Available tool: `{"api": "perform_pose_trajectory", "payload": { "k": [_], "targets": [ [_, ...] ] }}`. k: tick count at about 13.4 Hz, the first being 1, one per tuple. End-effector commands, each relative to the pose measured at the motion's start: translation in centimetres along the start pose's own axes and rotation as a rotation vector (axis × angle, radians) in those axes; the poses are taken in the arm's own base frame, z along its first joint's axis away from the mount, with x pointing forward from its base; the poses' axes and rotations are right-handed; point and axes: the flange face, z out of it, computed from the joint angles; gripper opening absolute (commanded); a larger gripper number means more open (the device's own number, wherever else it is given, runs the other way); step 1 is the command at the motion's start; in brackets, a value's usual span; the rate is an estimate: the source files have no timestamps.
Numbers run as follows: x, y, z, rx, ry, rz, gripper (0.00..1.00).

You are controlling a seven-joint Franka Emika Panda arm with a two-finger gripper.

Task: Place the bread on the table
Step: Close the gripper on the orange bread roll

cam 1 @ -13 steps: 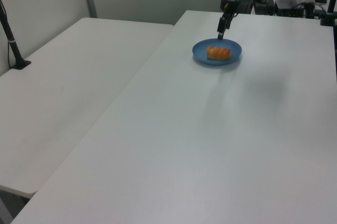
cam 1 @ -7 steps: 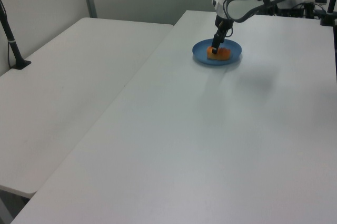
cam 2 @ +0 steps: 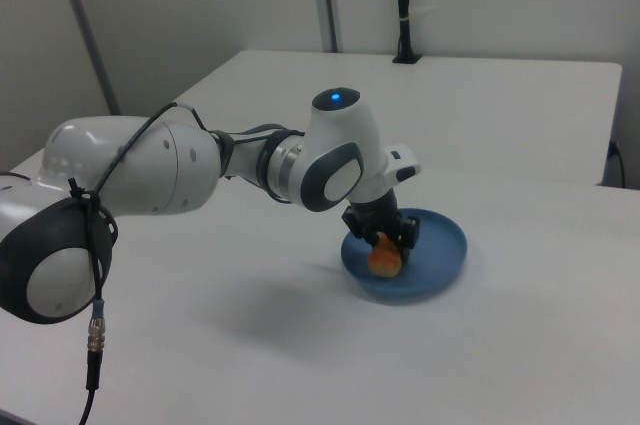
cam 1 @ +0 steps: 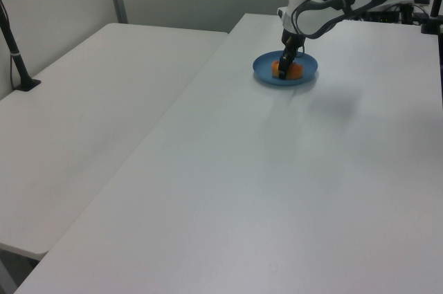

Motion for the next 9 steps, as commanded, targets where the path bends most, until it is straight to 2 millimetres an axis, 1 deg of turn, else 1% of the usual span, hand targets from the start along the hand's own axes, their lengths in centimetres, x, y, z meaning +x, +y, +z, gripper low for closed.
{"api": "perform_pose_trajectory", "payload": {
  "k": [1,2,4,5,6,7,8,9],
  "targets": [
    [0.4,0.2,-1.6,0.008,0.034,0.027,0.47],
    [0.4,0.2,-1.8,0.009,0.031,0.03,0.47],
    [0.7,0.3,-3.5,0.004,0.047,0.029,0.47],
    [1.0,0.6,-5.4,-0.002,0.062,0.029,0.47],
    [0.8,0.7,-6.1,0.003,0.045,0.03,0.47],
    [0.7,0.7,-7.9,0.0,0.025,0.022,0.47],
    [0.7,0.8,-8.8,0.0,0.027,0.022,0.47],
    [0.6,0.9,-10.2,-0.001,0.031,0.026,0.47]
  ]
}}
